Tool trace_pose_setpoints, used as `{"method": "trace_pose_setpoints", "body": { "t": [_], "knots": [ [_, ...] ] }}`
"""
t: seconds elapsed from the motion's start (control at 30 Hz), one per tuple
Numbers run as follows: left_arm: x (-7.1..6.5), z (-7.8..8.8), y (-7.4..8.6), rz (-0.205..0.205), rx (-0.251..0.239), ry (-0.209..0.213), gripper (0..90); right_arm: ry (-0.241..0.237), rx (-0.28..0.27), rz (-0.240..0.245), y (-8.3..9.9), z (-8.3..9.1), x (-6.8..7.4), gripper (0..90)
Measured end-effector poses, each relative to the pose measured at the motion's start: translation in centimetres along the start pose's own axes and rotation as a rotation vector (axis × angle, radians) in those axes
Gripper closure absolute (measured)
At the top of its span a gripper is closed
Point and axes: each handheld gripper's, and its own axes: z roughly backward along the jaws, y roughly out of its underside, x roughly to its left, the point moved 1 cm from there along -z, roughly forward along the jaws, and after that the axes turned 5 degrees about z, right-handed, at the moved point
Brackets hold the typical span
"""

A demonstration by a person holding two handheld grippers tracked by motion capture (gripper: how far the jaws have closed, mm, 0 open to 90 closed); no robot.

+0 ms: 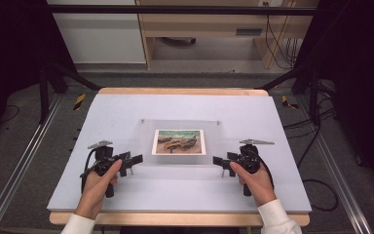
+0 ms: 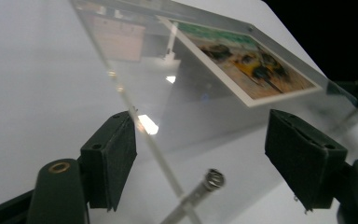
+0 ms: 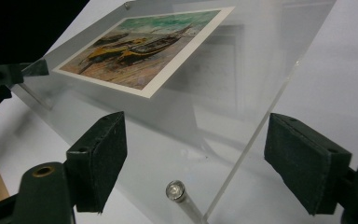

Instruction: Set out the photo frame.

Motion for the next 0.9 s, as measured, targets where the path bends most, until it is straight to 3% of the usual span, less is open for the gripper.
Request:
{"method": "trace_pose_setpoints", "body": {
  "t": [0.07,0.3,0.7,0.9],
  "knots": [
    [0.17,-0.04,-0.02,0.002,0.004,0.016,27.6,-0.024,0.002,-0.014,0.02,-0.29,-0.08,22.1],
    [0.08,-0.25,0.01,-0.006,0.008,0.042,29.6,-0.021,0.006,-0.024,-0.16,-0.54,-0.14,22.7],
    [-0.05,-0.07,-0.14,-0.018,0.025,0.036,30.7,-0.027,0.027,-0.014,-0.36,-0.38,-0.16,24.2],
    [-0.27,0.11,-0.30,-0.049,0.029,0.027,30.7,-0.025,0.022,0.003,-0.43,-0.05,-0.03,27.1]
  ]
}}
